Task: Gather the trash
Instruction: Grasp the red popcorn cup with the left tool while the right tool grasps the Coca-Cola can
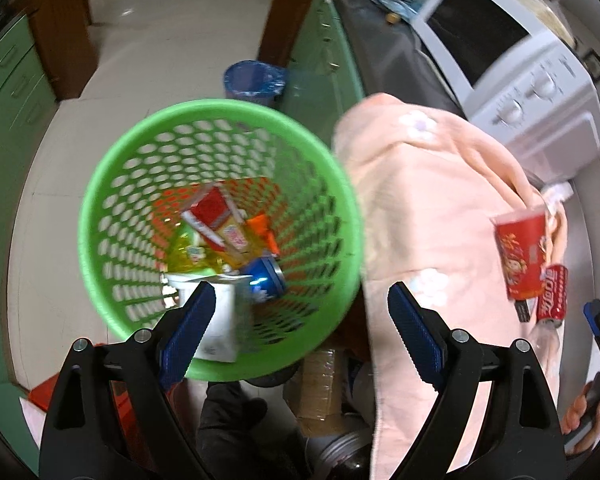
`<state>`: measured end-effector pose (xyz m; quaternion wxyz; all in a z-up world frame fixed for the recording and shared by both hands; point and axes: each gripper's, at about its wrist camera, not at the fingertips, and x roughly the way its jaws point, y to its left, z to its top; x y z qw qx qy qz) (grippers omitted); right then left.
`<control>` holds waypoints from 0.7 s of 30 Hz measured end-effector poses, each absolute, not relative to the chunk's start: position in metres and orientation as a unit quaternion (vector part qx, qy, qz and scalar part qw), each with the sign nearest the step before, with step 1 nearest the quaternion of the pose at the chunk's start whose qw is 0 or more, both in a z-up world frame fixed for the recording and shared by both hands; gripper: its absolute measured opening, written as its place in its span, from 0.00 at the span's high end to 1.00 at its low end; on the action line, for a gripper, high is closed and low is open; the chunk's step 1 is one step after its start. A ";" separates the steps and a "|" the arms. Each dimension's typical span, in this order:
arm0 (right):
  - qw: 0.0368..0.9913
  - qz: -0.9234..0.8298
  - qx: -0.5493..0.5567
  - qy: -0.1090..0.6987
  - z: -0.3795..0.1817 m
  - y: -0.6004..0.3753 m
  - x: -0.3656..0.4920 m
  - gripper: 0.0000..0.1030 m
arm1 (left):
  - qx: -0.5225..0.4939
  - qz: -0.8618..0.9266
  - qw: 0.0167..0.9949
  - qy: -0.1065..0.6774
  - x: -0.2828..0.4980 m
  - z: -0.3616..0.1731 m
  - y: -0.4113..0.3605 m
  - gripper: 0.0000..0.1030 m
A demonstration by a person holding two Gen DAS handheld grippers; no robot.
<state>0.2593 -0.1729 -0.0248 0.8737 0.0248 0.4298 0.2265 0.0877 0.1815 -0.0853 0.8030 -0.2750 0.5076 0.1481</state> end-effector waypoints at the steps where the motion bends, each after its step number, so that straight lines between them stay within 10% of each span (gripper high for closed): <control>1: 0.876 0.215 0.026 0.432 -0.026 -0.183 0.262 0.21 | -0.271 0.142 0.804 0.509 0.093 -0.084 0.175 0.16; 21: 0.857 0.136 0.056 0.494 -0.074 -0.260 0.332 0.21 | -0.228 0.029 0.807 0.543 0.210 -0.061 0.029 0.11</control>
